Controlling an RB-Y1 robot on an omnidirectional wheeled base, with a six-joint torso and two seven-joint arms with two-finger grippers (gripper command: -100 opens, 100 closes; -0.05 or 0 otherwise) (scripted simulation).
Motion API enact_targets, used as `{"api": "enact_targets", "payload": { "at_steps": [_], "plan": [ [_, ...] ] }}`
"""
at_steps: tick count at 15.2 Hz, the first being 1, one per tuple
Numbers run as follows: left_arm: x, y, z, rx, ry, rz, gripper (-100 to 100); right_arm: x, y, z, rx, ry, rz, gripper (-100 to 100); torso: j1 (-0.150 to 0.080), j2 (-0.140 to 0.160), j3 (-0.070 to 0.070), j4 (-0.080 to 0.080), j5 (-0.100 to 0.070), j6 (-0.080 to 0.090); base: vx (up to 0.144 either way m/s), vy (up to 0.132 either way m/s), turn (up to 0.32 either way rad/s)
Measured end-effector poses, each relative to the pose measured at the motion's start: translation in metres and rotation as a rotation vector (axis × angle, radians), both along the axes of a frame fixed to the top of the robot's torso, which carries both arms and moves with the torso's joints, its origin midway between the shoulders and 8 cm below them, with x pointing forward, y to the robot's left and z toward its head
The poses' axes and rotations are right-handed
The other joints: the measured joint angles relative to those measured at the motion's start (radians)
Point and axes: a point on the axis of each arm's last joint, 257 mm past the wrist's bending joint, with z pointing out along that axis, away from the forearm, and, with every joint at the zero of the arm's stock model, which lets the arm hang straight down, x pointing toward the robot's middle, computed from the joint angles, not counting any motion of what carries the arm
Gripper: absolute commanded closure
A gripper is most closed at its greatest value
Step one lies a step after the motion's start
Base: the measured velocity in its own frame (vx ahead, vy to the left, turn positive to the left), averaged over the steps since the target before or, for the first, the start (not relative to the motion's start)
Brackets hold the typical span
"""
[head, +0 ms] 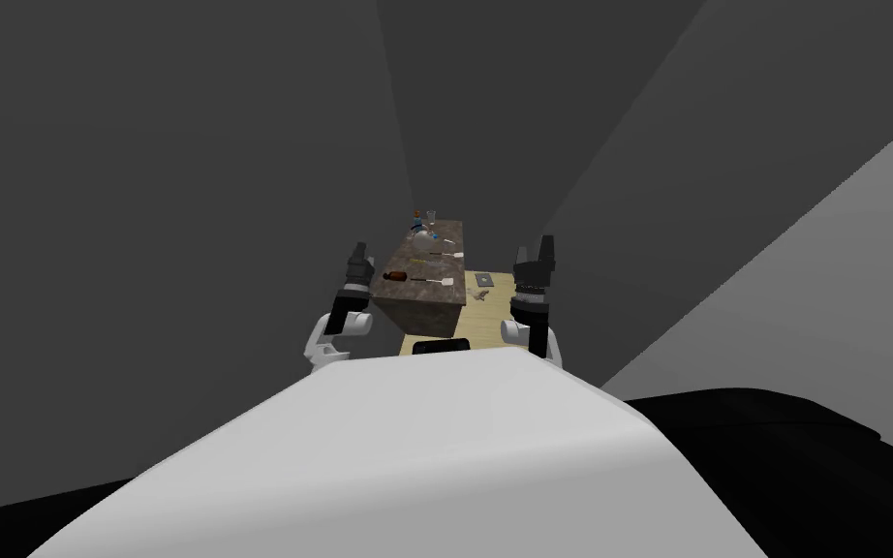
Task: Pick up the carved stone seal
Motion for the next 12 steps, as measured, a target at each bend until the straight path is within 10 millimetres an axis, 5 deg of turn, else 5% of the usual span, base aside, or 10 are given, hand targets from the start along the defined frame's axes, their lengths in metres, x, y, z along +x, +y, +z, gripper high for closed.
{"api": "enact_targets", "payload": {
  "at_steps": [12],
  "plan": [
    [0.074, 0.027, -0.066, 0.052, 0.257, 0.053, -100, 0.000, 0.000, 0.000, 0.000, 0.000, 0.000, 0, 0.000, 0.000, 0.000, 0.000, 0.000, 0.000, 0.001, 0.021, -0.017]
  ]
}}
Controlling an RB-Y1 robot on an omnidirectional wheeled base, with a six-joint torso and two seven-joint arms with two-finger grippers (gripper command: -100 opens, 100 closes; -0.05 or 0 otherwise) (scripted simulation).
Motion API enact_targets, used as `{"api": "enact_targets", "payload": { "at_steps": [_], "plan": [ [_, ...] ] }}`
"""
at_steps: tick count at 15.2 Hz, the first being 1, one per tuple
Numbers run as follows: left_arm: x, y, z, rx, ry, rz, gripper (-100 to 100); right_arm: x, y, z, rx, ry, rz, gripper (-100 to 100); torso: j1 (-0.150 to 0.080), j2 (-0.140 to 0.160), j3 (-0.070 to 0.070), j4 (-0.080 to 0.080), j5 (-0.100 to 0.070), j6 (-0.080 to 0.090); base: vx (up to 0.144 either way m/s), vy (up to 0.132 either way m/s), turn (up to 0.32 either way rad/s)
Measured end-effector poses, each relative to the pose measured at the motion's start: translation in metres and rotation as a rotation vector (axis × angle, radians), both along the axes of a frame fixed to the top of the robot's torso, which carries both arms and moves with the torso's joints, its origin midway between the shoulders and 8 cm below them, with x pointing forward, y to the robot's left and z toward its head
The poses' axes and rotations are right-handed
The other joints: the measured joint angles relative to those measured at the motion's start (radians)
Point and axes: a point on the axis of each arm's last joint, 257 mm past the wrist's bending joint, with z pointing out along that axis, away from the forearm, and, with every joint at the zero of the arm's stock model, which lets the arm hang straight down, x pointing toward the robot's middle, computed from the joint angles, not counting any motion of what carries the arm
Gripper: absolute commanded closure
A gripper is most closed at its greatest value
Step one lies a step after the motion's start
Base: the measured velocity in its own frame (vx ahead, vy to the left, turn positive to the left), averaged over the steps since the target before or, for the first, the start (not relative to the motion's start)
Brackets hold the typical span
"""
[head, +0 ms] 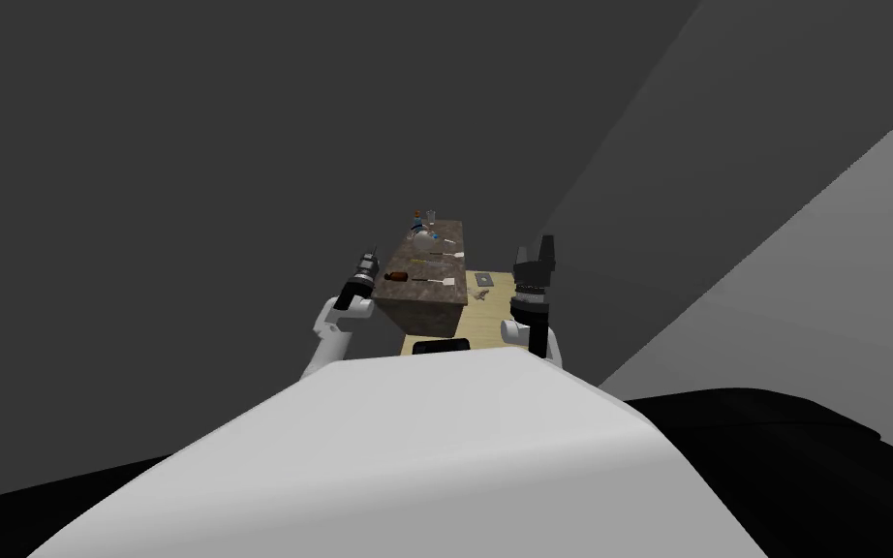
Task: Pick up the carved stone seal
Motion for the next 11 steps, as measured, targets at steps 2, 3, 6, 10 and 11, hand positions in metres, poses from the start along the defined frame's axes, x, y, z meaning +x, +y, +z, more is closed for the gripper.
{"api": "enact_targets", "payload": {
  "at_steps": [2, 3, 6, 10, 11],
  "plan": [
    [0.008, 0.005, -0.013, 0.005, 0.048, 0.014, -100, 0.000, 0.000, 0.000, 0.000, 0.000, 0.000, 0, 0.000, 0.000, 0.000, 0.000, 0.000, 0.000, 0.000, 0.019, -0.014],
    [0.013, 0.010, -0.019, 0.009, 0.069, 0.020, -100, 0.000, 0.000, 0.000, 0.000, 0.000, 0.000, 0, 0.000, 0.000, 0.000, 0.000, 0.000, 0.000, 0.001, 0.021, -0.022],
    [0.030, 0.016, -0.031, 0.014, 0.131, 0.038, -100, 0.000, 0.000, 0.000, 0.000, 0.000, 0.000, 0, 0.000, 0.000, 0.000, 0.000, 0.000, 0.000, 0.001, 0.021, -0.019],
    [0.047, 0.029, -0.054, 0.022, 0.224, 0.066, -100, 0.000, 0.000, 0.000, 0.000, 0.000, 0.000, 0, 0.000, 0.000, 0.000, 0.000, 0.000, 0.000, 0.001, 0.021, -0.016],
    [0.049, 0.029, -0.059, 0.022, 0.247, 0.073, -100, 0.000, 0.000, 0.000, 0.000, 0.000, 0.000, 0, 0.000, 0.000, 0.000, 0.000, 0.000, 0.000, 0.003, 0.012, -0.003]
  ]
}}
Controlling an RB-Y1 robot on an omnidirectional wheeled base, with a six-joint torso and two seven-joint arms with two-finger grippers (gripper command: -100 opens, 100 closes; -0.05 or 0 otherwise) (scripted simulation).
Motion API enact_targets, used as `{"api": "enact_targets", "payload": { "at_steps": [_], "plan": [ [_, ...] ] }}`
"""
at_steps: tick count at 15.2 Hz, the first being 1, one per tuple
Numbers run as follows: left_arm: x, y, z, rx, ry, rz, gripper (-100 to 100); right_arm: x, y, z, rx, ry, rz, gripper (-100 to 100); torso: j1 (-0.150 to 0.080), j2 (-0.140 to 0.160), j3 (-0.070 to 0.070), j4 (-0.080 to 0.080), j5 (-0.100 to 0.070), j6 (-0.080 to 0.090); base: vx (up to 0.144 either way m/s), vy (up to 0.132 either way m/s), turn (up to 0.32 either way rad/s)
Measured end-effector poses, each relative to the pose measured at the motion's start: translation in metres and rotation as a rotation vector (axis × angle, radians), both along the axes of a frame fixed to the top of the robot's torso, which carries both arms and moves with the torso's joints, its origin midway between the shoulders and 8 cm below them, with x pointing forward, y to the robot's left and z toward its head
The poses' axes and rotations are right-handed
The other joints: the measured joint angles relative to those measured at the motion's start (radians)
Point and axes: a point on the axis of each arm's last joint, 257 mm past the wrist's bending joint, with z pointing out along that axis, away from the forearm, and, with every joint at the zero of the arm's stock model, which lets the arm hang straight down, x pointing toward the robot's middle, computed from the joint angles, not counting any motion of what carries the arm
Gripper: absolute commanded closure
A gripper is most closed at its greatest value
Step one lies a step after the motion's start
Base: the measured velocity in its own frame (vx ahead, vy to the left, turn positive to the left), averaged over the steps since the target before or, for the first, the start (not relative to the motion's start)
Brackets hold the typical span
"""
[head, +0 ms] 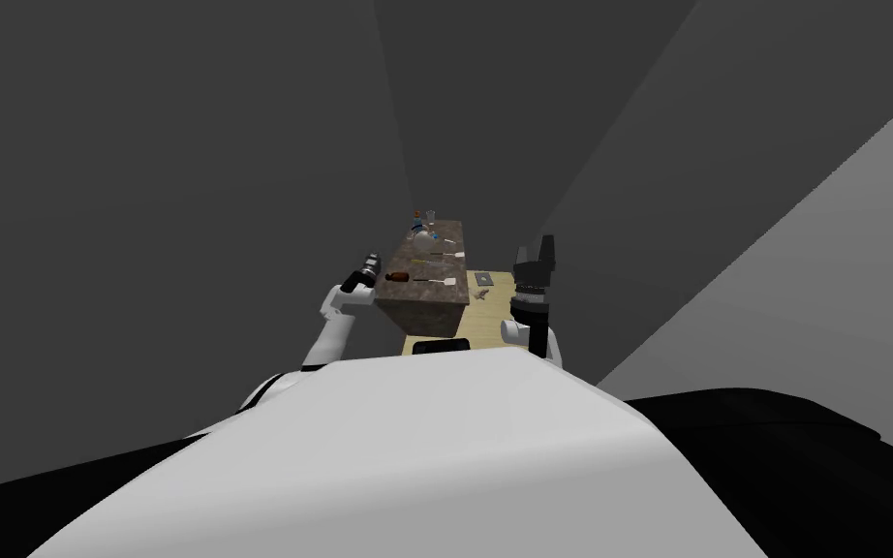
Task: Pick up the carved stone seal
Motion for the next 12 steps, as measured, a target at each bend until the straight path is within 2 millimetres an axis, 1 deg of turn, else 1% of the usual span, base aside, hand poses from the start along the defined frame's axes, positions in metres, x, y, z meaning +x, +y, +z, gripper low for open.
{"api": "enact_targets", "payload": {
  "at_steps": [1, 9, 11, 12],
  "plan": [
    [0.000, 0.001, -0.005, 0.001, 0.018, 0.005, -100, 0.000, 0.000, 0.000, 0.000, 0.000, 0.000, 0, 0.000, 0.000, 0.000, 0.000, 0.000, 0.000, 0.002, 0.014, -0.014],
    [0.026, 0.020, -0.035, 0.002, 0.188, 0.055, -100, 0.000, 0.000, 0.000, 0.000, 0.000, 0.000, 0, 0.000, 0.000, 0.000, 0.000, 0.000, 0.000, 0.004, 0.022, -0.020],
    [0.026, 0.024, -0.046, 0.001, 0.234, 0.069, -100, 0.000, 0.000, 0.000, 0.000, 0.000, 0.000, 0, 0.000, 0.000, 0.000, 0.000, 0.000, 0.000, 0.001, 0.011, -0.008],
    [0.029, 0.025, -0.048, -0.001, 0.252, 0.074, -100, 0.000, 0.000, 0.000, 0.000, 0.000, 0.000, 0, -0.001, 0.000, 0.000, 0.000, 0.000, 0.000, 0.002, 0.019, -0.028]
  ]
}}
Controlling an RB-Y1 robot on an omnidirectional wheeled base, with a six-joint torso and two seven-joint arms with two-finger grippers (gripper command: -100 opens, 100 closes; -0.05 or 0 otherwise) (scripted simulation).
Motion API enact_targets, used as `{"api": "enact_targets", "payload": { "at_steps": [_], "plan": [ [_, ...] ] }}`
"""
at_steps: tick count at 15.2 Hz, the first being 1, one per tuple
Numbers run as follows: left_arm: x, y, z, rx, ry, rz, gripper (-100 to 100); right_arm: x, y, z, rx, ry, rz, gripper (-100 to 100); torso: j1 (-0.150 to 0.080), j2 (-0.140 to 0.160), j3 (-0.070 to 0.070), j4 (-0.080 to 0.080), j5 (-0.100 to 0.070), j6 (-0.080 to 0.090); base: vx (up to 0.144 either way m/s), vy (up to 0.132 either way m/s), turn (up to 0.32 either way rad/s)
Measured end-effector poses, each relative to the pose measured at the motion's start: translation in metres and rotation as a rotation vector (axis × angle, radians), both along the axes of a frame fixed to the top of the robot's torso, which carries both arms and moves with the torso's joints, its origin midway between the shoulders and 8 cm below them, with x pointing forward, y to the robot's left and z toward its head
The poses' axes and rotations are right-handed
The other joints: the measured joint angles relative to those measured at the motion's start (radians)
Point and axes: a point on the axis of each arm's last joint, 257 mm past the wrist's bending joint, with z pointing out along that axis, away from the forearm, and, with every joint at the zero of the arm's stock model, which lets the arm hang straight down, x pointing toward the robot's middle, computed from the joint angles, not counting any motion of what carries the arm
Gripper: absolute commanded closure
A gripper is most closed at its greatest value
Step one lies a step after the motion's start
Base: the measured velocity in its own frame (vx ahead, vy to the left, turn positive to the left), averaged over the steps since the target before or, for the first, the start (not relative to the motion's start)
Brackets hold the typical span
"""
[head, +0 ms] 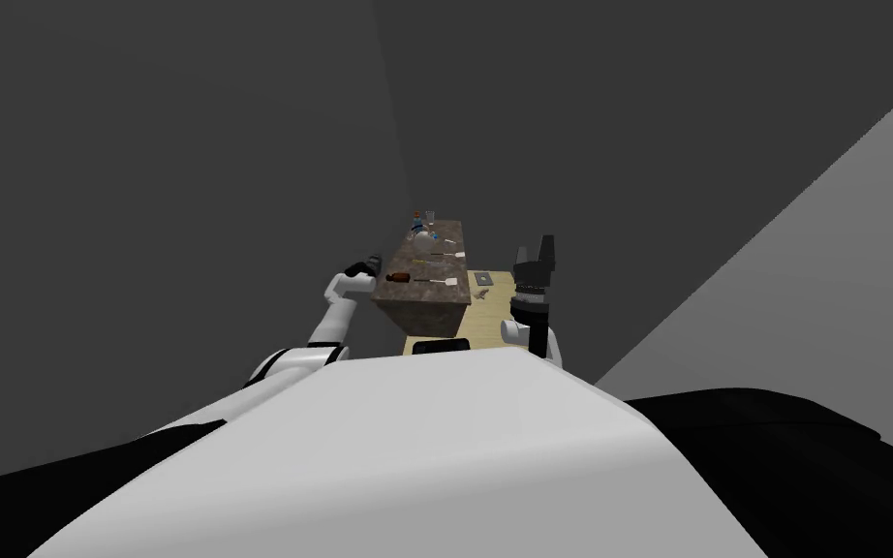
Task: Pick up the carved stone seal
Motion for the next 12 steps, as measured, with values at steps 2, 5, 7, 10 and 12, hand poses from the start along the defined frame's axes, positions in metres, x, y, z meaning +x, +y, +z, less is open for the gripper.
{"api": "enact_targets", "payload": {
  "at_steps": [2, 5, 7, 10, 12],
  "plan": [
    [0.002, 0.004, -0.007, -0.002, 0.045, 0.013, -100, 0.000, 0.000, 0.000, 0.000, 0.000, 0.000, 0, 0.000, 0.000, 0.000, 0.000, 0.000, 0.000, 0.006, 0.018, -0.017],
    [0.007, 0.008, -0.017, -0.008, 0.113, 0.030, -100, 0.000, 0.000, 0.000, 0.000, 0.000, 0.000, 0, 0.000, 0.000, 0.000, 0.000, 0.000, 0.000, 0.005, 0.023, -0.023],
    [0.010, 0.009, -0.022, -0.014, 0.157, 0.039, -100, 0.000, 0.000, 0.000, 0.000, 0.000, 0.000, 0, 0.000, 0.000, 0.000, 0.000, 0.000, 0.000, 0.006, 0.021, -0.023],
    [0.010, 0.010, -0.029, -0.023, 0.227, 0.054, -100, 0.000, 0.000, 0.000, 0.000, 0.000, 0.000, 0, 0.000, 0.000, 0.000, 0.000, 0.000, 0.000, 0.006, 0.022, -0.021],
    [0.009, 0.011, -0.037, -0.030, 0.277, 0.064, -100, 0.000, 0.000, 0.000, 0.000, 0.000, 0.000, 0, 0.000, 0.000, 0.000, 0.000, 0.000, 0.000, 0.010, 0.022, -0.027]
  ]
}}
